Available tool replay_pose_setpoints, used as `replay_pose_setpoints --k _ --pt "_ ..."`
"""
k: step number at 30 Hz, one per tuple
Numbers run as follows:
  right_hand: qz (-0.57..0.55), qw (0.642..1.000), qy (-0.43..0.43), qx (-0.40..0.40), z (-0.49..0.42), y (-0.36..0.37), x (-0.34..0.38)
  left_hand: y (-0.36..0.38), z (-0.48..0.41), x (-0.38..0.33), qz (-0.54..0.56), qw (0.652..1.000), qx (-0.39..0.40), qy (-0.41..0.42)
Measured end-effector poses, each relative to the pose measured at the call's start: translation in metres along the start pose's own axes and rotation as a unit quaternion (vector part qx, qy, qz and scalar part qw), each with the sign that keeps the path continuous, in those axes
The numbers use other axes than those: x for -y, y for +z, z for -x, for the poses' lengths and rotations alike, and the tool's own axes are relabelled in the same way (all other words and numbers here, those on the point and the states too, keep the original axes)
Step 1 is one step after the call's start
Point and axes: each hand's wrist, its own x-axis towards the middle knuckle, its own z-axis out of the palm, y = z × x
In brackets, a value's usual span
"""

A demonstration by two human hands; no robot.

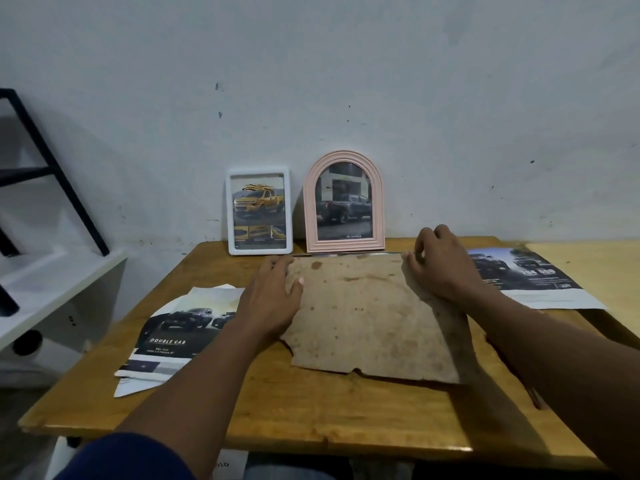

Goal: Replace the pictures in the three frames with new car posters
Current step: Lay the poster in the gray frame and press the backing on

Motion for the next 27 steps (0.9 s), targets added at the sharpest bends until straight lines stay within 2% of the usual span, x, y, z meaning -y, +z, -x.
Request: replay_pose_setpoints --k 7,12,16,22,27 --pt "0.022 0.989 0.042 0.138 -0.069 0.048 -0.005 0.015 -0.046 0.026 -0.009 0.996 0.082 -0.046" --pt "0.004 0.986 0.072 0.151 -0.086 0.075 -0.01 0.024 -0.057 0.045 -0.029 0.991 0.129 -0.033" --pt "-0.017 0.99 0.071 0.123 -0.075 0.077 -0.007 0.027 -0.058 0.048 -0.023 0.993 0.105 -0.043" --pt "0.049 0.978 0.075 0.191 -0.027 0.055 0.003 0.031 -0.067 0.044 -0.046 0.993 0.053 -0.094" --pt "0.037 0.971 0.077 0.223 -0.006 0.05 0.012 0.033 -0.069 0.033 -0.071 0.99 0.027 -0.118"
